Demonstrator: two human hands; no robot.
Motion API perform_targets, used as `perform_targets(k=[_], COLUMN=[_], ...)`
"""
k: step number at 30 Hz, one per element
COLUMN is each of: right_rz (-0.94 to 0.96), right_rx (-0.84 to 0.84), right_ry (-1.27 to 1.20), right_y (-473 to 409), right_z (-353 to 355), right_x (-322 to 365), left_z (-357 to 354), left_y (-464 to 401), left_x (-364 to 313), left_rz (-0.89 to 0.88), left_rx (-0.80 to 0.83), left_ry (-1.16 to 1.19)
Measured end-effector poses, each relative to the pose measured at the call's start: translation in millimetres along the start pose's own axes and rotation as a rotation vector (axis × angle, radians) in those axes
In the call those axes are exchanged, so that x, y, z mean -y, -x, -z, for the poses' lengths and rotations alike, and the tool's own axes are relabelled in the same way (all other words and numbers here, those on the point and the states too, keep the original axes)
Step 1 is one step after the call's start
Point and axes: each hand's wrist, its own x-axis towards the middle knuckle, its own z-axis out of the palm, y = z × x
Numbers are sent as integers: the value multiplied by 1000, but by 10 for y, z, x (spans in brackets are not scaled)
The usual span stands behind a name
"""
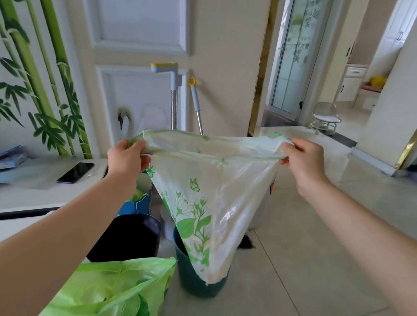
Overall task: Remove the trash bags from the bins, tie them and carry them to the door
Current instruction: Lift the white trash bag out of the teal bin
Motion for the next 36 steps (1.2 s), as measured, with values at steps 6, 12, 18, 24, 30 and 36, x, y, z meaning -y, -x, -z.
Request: perform_targets(k=[6,12,18,24,30,36], right_rz=[-78,-138,-298,-467,-514,-449], right_rx=[14,72,216,459,799,979], right_ry=[-62,40,241,526,872,1060], right_y=[457,1065,1518,1659,1690,1757], right_z=[248,438,472,395,174,4], right_x=[-47,-486,-1102,-1544,-1763,-1897], left_z=[233,651,1102,1352,1385,1414], left_y=[452,824,1071,1079,1026,854], left_x=[13,420,1133,1682,2015,2123], left_rz=[-21,47,255,368,439,327], left_rx=[79,109,153,214,328,563], left_ry=[-66,-137,-301,-508,-738,-1194])
